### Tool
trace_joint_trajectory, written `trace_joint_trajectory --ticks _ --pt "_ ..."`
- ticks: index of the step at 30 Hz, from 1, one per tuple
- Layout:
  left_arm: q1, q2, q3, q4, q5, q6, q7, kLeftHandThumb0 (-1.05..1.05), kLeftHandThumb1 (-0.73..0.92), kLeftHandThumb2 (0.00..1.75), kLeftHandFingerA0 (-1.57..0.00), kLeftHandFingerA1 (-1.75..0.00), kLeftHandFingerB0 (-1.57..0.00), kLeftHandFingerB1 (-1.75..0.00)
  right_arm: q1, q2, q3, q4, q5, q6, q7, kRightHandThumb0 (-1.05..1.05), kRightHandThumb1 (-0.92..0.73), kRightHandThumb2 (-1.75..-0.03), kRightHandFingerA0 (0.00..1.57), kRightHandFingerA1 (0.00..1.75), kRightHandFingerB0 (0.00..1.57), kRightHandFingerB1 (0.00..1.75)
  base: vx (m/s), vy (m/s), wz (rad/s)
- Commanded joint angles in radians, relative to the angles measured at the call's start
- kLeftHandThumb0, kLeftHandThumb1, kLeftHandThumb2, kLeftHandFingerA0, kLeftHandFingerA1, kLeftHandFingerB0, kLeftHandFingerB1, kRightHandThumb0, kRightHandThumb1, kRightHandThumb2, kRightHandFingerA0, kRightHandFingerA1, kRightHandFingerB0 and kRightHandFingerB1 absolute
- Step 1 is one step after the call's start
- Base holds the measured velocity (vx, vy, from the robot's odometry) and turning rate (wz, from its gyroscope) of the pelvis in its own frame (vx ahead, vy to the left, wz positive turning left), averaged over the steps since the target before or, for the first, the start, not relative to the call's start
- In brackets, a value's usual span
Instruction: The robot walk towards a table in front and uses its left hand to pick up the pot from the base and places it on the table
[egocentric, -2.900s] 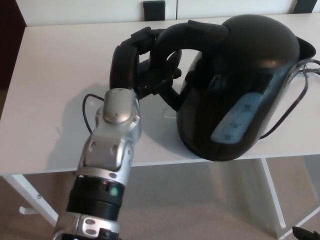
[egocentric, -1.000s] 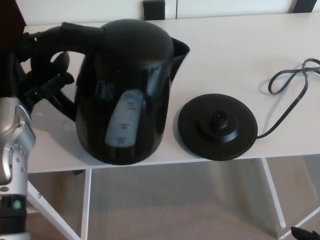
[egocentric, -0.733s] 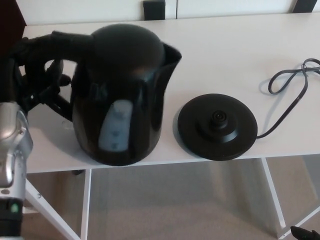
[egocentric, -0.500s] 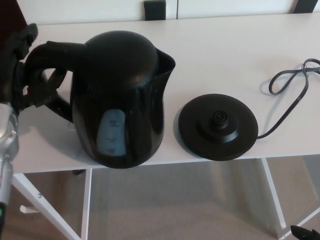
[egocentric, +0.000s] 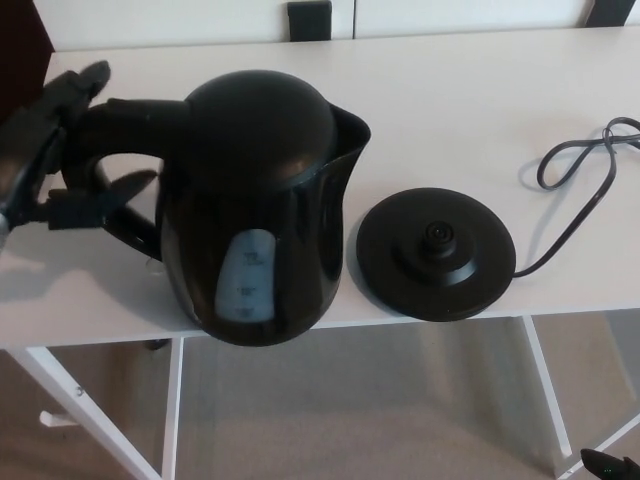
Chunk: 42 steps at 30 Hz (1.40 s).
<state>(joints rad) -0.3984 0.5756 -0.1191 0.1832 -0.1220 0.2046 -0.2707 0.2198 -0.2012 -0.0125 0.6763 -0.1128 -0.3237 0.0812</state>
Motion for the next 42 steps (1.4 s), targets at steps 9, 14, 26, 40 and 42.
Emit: trace_joint_trajectory --ticks 9,14,26,40,42 --pt "0.039 0.194 -0.019 0.053 0.013 -0.153 -0.349 -0.79 0.50 0.56 0.00 0.00 0.00 0.00 -0.004 -0.018 -0.017 0.018 0.009 0.003 -0.009 0.17 -0.92 -0.69 0.33 0.53 0.12 0.39 0.00 0.000 0.00" --pt "0.018 0.199 -0.008 0.094 0.004 -0.175 -0.389 -0.84 0.49 0.57 0.00 0.00 0.00 0.00 -0.012 -0.018 -0.019 0.028 0.009 0.001 -0.013 0.16 -0.92 -0.68 0.31 0.51 0.13 0.39 0.00 0.000 0.00" --pt "-0.031 0.192 0.154 0.229 -0.089 -0.154 -0.499 -0.83 0.46 0.57 0.00 0.00 0.00 0.00 -0.017 -0.014 -0.027 0.014 0.013 0.010 -0.001 0.19 -0.92 -0.70 0.35 0.55 0.10 0.39 0.00 0.000 0.00" --pt "0.524 0.130 0.693 0.241 -0.292 -0.265 -0.589 -0.75 0.42 0.74 0.00 0.00 0.00 0.00 0.037 -0.033 -0.016 0.098 -0.002 -0.055 -0.001 0.18 -0.92 -0.70 0.29 0.53 0.11 0.39 0.00 0.000 0.00" --pt "0.641 0.068 0.724 0.203 -0.287 -0.290 -0.571 -0.79 0.45 0.79 0.00 0.00 0.00 0.00 0.031 -0.030 -0.021 0.122 0.006 -0.053 -0.002 0.17 -0.92 -0.73 0.28 0.53 0.08 0.39 0.00 0.000 0.00"
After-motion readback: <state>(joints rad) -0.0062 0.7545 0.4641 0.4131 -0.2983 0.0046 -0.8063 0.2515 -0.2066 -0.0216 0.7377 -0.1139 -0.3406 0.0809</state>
